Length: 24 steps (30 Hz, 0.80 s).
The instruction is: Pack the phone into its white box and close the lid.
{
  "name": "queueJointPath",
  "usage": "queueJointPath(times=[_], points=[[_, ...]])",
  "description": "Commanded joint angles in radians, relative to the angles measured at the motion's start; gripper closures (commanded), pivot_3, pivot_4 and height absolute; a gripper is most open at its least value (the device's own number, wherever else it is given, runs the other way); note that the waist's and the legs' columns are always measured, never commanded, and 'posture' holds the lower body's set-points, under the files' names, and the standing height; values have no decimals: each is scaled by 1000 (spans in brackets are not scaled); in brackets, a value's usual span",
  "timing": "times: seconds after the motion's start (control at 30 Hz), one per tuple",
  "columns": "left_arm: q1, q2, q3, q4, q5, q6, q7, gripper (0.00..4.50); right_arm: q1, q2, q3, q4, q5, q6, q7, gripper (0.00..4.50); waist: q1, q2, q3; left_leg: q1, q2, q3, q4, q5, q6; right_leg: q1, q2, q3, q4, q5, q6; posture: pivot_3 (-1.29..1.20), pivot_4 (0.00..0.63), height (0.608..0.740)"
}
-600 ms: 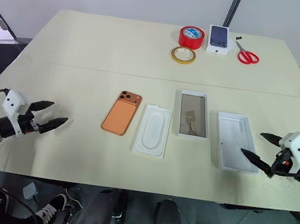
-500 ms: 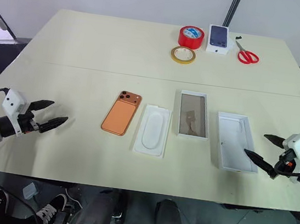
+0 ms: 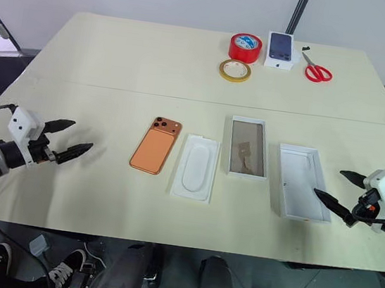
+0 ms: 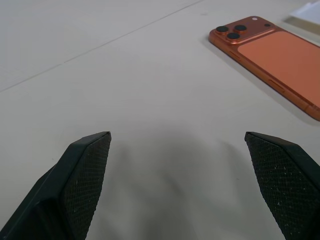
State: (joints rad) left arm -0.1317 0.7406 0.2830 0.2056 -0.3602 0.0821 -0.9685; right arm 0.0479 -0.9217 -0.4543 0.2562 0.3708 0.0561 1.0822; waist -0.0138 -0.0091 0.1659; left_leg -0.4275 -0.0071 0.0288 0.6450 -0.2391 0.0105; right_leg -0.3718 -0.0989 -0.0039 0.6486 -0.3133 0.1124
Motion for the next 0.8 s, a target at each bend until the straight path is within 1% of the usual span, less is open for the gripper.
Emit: queueJointPath(times=[0.03,0.2,0.3,0.43,0.47,0.53,0.57,0.6,0.63,0.67,0.7,0.77,0.8], points=[[-13,-5,-4,-26,5,-21,8,0,-13,4,-12,-44,16,1,-10,39,0,0,0,0,0,0,0,0,0,0,0,0,0,0,0,0,150,728],[-19,-5,-27,-61,19,-5,30,0,-23,6,-6,-46,13,-1,-15,39,1,0,0,0,0,0,0,0,0,0,0,0,0,0,1,0,150,728],[-29,-9,-36,-66,48,-6,73,0,-27,10,4,-57,12,-1,-19,39,1,0,0,0,0,0,0,0,0,0,0,0,0,0,1,0,150,728],[-57,-35,-46,-133,27,88,130,0,-39,20,36,-131,22,22,-25,39,1,0,0,0,0,0,0,0,0,0,0,0,0,1,1,0,150,728],[-63,-38,-71,-198,18,164,148,0,-51,38,66,-188,33,43,-35,39,1,0,0,0,0,0,0,0,0,0,0,0,0,1,1,0,150,728],[-75,-59,-115,-297,-4,233,153,0,-85,76,124,-284,43,80,-63,39,1,0,0,0,0,0,1,0,0,0,0,0,0,1,1,0,150,728],[-87,-65,-130,-333,-37,317,158,0,-105,94,146,-316,48,98,-75,39,1,0,0,0,0,0,1,0,0,0,0,0,1,1,2,0,150,728],[-109,-82,-139,-352,-77,401,172,0,-129,111,167,-342,52,115,-84,39,1,0,0,0,0,0,1,0,0,0,1,0,1,1,2,0,150,728],[-133,-78,-165,-386,-149,543,157,0,-158,128,199,-365,50,124,-86,39,1,0,0,0,0,0,1,0,0,0,1,0,1,1,2,0,150,728],[-151,-74,-182,-412,-199,645,147,0,-177,138,221,-381,47,131,-87,39,1,0,0,0,0,0,1,0,0,0,1,0,1,1,2,0,150,728],[-168,-97,-186,-434,-244,707,161,0,-192,143,254,-397,31,126,-80,39,2,0,0,-1,0,0,2,0,0,0,1,0,1,1,2,0,150,728],[-186,-127,-178,-459,-286,768,191,0,-202,144,286,-413,12,120,-74,39,5,0,0,-1,0,0,2,0,1,1,2,0,1,1,2,0,150,728],[-201,-131,-174,-461,-337,849,193,0,-215,152,307,-425,14,127,-76,39,5,-1,1,-1,0,0,2,0,1,1,2,0,1,1,2,0,150,728]])
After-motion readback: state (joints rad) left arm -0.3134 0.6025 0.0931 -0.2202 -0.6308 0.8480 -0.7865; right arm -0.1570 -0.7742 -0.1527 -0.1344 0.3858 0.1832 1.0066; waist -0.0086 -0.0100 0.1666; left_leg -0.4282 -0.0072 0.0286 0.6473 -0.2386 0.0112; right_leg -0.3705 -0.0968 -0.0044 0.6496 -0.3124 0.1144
